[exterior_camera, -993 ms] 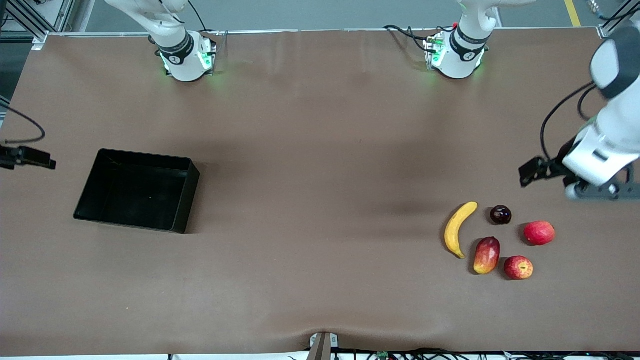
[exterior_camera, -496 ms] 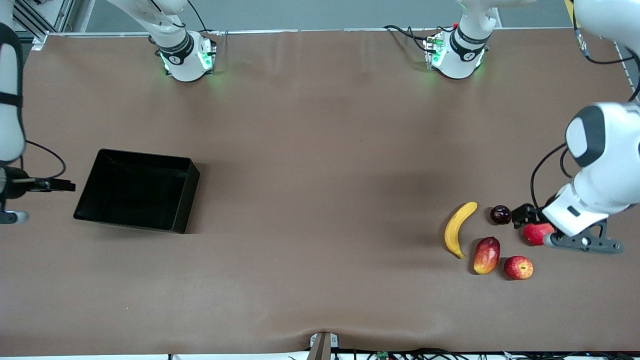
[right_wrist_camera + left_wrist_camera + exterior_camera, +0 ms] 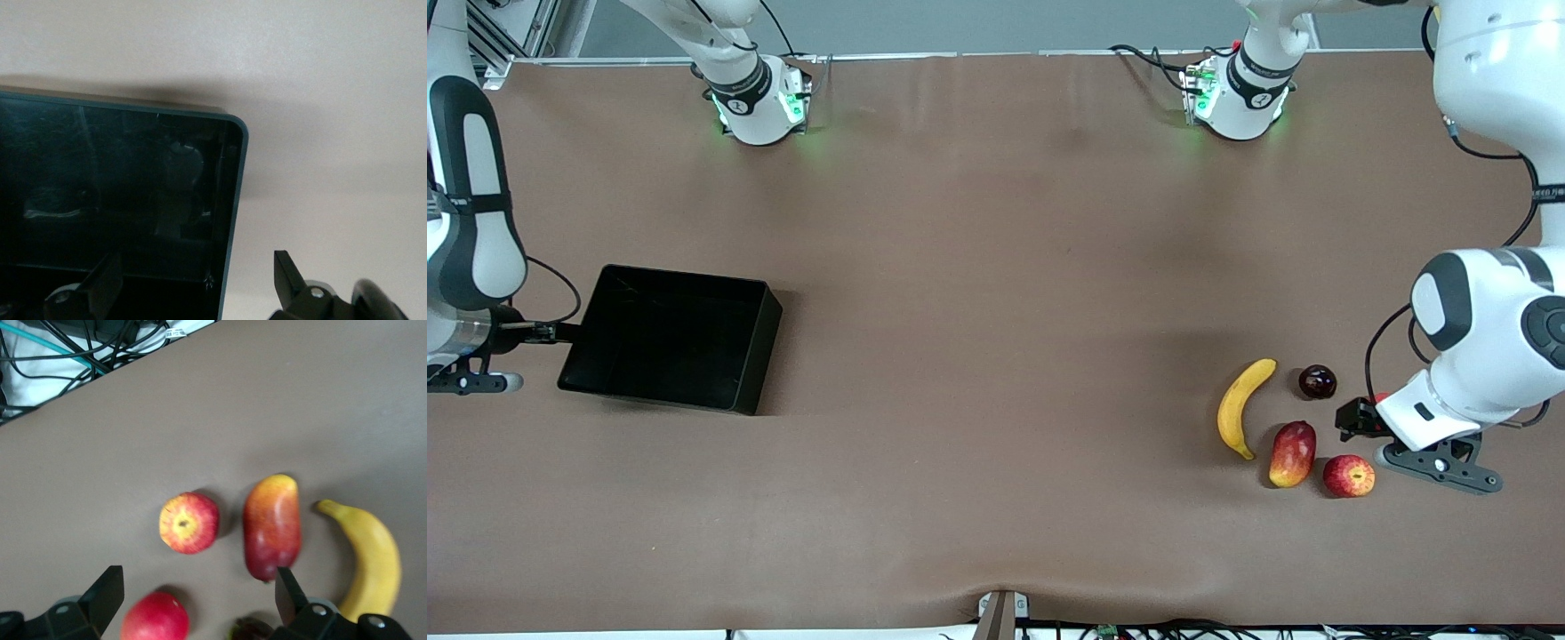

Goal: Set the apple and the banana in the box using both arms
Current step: 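Hook the right gripper on the tray while the left gripper lowers onto apple, then slide the tray toward the fruit while the left gripper grasps the apple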

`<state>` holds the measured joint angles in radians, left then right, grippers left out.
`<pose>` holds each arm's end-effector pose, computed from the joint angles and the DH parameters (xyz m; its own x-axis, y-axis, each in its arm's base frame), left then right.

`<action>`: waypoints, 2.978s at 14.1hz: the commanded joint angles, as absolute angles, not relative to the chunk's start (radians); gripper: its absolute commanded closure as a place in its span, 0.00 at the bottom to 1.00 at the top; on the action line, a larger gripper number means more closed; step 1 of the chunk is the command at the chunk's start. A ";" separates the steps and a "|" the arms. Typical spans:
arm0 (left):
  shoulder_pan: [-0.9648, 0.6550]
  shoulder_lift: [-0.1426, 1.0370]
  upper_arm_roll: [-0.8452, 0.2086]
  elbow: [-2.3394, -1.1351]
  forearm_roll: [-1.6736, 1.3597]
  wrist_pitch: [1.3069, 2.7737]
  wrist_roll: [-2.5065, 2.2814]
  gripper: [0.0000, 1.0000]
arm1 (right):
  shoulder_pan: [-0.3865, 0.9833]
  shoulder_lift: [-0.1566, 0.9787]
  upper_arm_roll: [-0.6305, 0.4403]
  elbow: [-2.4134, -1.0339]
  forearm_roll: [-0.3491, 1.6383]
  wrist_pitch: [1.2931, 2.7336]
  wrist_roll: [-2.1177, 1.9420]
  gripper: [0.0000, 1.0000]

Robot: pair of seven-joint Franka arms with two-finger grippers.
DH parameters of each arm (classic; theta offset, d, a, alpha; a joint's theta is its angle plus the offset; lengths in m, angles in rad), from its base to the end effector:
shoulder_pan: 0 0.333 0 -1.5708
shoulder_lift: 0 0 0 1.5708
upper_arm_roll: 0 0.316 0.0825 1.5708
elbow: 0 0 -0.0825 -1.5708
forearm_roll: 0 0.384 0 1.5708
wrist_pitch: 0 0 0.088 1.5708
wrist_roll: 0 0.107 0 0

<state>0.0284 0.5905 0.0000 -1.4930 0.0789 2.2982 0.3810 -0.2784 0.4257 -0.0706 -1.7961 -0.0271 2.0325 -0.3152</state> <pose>0.7280 0.0224 0.3473 0.9032 -0.3939 0.1706 -0.3729 -0.9169 -0.1423 0.5901 -0.2132 0.2987 0.9809 -0.0146 -0.1941 -0.0169 -0.9998 -0.0100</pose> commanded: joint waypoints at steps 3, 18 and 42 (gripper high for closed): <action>0.063 0.719 -0.006 -1.408 0.086 2.382 0.532 0.00 | -0.318 0.396 -0.054 -1.927 -0.032 2.155 -0.341 0.24; 0.077 0.868 -0.005 -1.407 0.009 2.568 0.523 0.15 | -0.308 0.391 -0.031 -1.835 0.096 1.949 -0.325 1.00; 0.064 0.436 -0.104 -1.632 0.009 2.238 0.280 1.00 | 0.458 0.425 -0.011 -1.755 0.376 2.015 0.290 1.00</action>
